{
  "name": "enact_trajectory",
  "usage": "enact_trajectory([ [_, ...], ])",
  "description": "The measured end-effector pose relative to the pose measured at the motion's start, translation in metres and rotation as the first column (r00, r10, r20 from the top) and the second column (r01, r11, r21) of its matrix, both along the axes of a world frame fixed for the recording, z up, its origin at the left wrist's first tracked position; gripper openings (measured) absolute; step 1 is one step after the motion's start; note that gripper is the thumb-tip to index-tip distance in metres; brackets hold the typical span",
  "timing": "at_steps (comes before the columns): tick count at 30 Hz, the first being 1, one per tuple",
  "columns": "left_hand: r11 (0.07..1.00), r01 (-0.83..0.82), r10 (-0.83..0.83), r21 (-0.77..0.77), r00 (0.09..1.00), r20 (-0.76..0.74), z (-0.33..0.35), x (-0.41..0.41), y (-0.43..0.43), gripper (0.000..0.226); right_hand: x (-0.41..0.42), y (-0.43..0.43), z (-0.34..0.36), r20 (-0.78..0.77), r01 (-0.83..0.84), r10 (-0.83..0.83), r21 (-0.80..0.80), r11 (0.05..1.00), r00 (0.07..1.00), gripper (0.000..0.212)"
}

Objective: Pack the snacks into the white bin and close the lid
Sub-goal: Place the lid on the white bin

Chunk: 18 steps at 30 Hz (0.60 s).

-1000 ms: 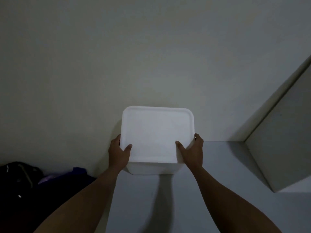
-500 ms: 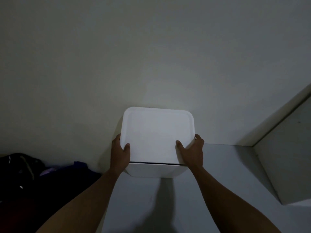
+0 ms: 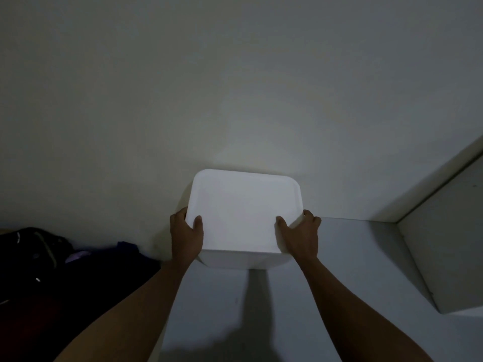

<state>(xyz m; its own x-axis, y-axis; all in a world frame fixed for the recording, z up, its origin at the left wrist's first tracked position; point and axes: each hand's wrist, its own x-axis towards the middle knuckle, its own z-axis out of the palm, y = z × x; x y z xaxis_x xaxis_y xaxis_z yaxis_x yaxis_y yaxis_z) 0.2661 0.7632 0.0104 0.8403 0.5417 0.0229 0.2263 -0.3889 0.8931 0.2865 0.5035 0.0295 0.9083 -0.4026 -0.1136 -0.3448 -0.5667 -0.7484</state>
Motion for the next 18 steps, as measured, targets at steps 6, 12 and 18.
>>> enact_trajectory([
  [6,1.000,0.023,-0.024,-0.013,0.999,-0.023,-0.004,0.006,0.001,0.044,0.004,0.001,-0.002,-0.005,0.010,-0.010,-0.016,1.000,1.000,0.080],
  [12,0.996,0.045,-0.053,-0.076,0.992,-0.111,-0.007,0.010,0.002,0.045,0.007,-0.003,-0.008,-0.051,0.005,-0.007,-0.037,0.999,0.999,0.081],
  [18,0.994,0.103,-0.110,-0.048,0.979,-0.169,-0.010,0.013,0.002,0.064,0.006,-0.010,-0.013,-0.120,-0.091,0.080,-0.082,0.993,0.989,0.085],
])
